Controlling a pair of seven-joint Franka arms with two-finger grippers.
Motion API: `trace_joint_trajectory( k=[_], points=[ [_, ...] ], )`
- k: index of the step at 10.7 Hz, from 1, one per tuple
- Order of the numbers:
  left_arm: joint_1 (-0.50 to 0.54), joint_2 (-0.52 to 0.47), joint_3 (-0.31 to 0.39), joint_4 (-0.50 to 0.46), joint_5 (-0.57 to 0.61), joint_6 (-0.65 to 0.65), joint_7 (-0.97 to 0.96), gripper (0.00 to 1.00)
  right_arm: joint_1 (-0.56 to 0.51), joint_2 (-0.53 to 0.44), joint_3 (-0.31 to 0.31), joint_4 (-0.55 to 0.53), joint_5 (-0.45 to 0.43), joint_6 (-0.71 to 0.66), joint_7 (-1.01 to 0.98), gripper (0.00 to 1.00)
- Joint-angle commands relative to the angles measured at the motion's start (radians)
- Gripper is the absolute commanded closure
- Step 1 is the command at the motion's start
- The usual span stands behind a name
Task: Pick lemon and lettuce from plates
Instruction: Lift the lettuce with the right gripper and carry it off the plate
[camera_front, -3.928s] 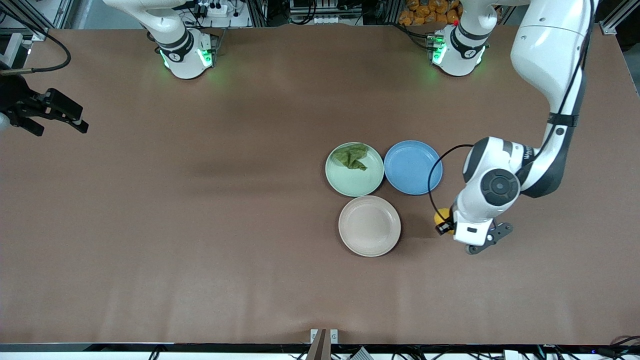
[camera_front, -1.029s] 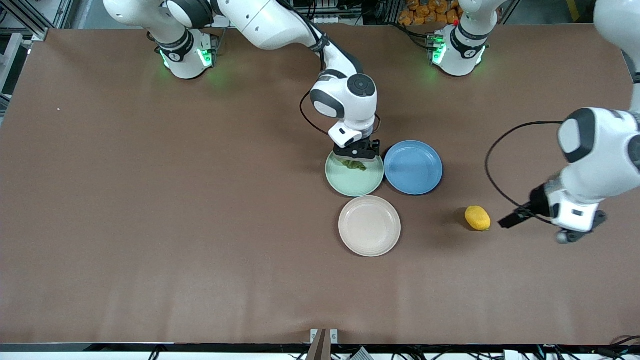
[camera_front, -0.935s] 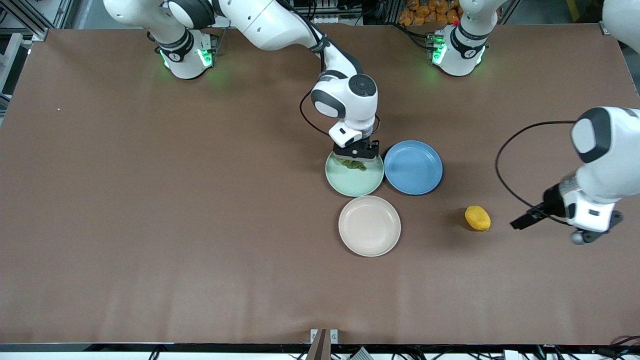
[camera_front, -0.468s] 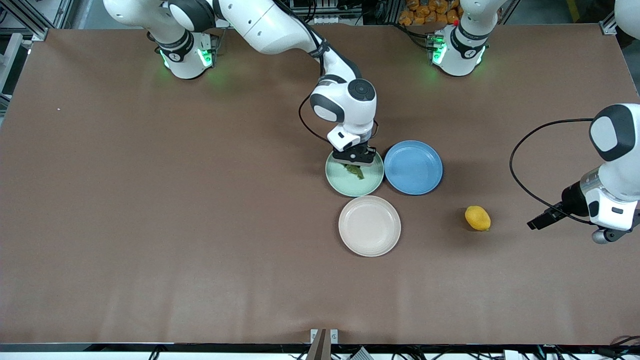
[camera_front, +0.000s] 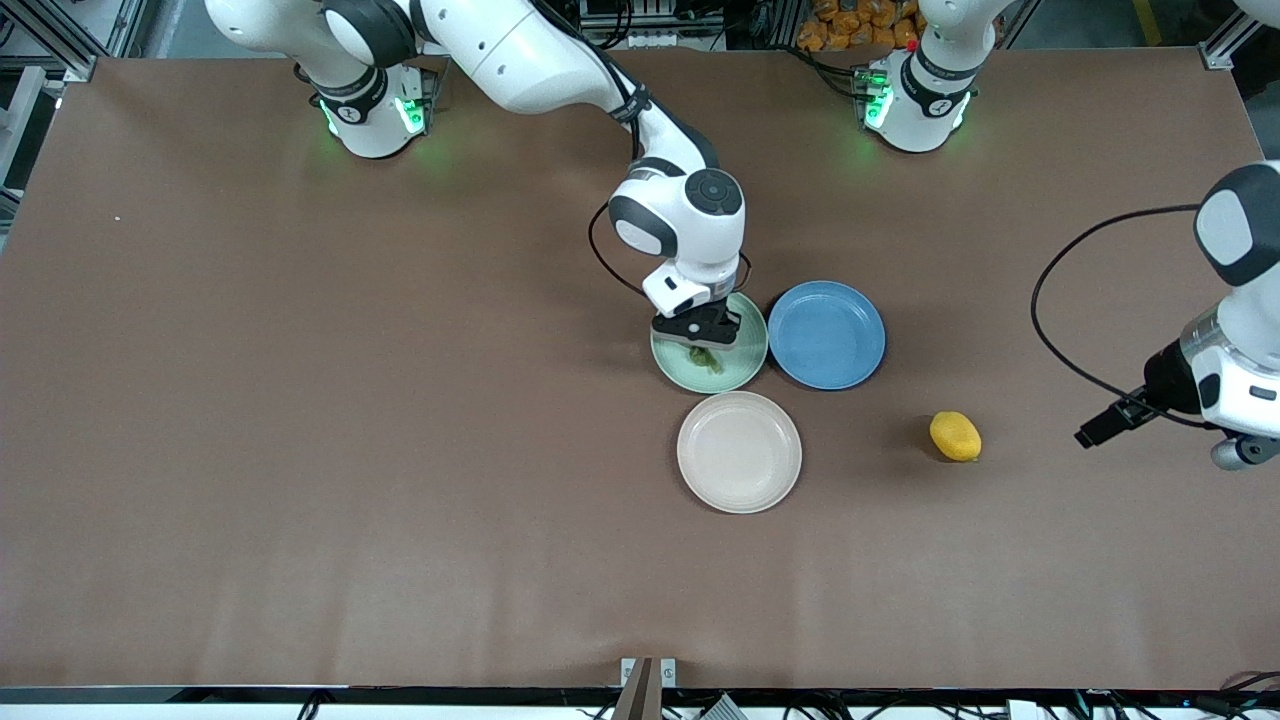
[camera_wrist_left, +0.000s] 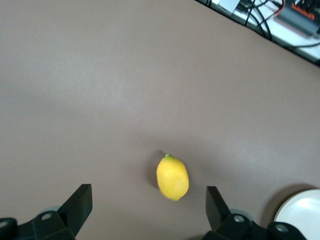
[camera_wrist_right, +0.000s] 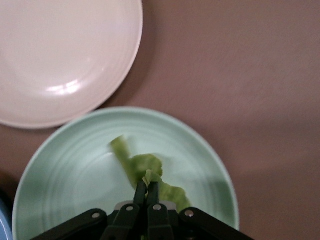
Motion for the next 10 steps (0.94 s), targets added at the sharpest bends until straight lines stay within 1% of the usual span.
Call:
trace_joint_trajectory(
  k=[1,3,4,5,7,8,9,10],
  points=[
    [-0.187,-0.133,0.199,-0.049,-0.056,-0.123,0.162,0.00,-0.104,-0.107,0.021,0.011,0.086,-0.079,-0.123,1.00],
    [-0.303,-0.219,0.318,-0.049,-0.094,-0.227,0.260,0.00,-0.210,-0.194,0.010,0.028,0.203,-0.209,-0.289,1.00],
    [-0.354,-0.259,0.366,-0.049,-0.111,-0.270,0.293,0.00,-0.280,-0.234,0.009,0.028,0.240,-0.273,-0.379,1.00],
    [-0.386,-0.292,0.379,-0.048,-0.113,-0.289,0.328,0.00,-0.356,-0.261,0.009,0.026,0.255,-0.336,-0.453,1.00],
    [-0.446,-0.337,0.408,-0.042,-0.113,-0.291,0.328,0.00,-0.507,-0.271,0.007,0.019,0.252,-0.473,-0.588,1.00],
    [-0.450,-0.343,0.406,-0.031,-0.113,-0.306,0.327,0.00,-0.581,-0.268,0.009,0.008,0.251,-0.492,-0.619,1.00],
    [-0.450,-0.345,0.396,-0.005,-0.111,-0.349,0.328,0.00,-0.646,-0.268,0.009,-0.035,0.245,-0.492,-0.675,1.00],
    [-0.450,-0.334,0.370,0.036,-0.105,-0.392,0.334,0.00,-0.704,-0.265,0.009,-0.078,0.245,-0.480,-0.744,1.00]
  ],
)
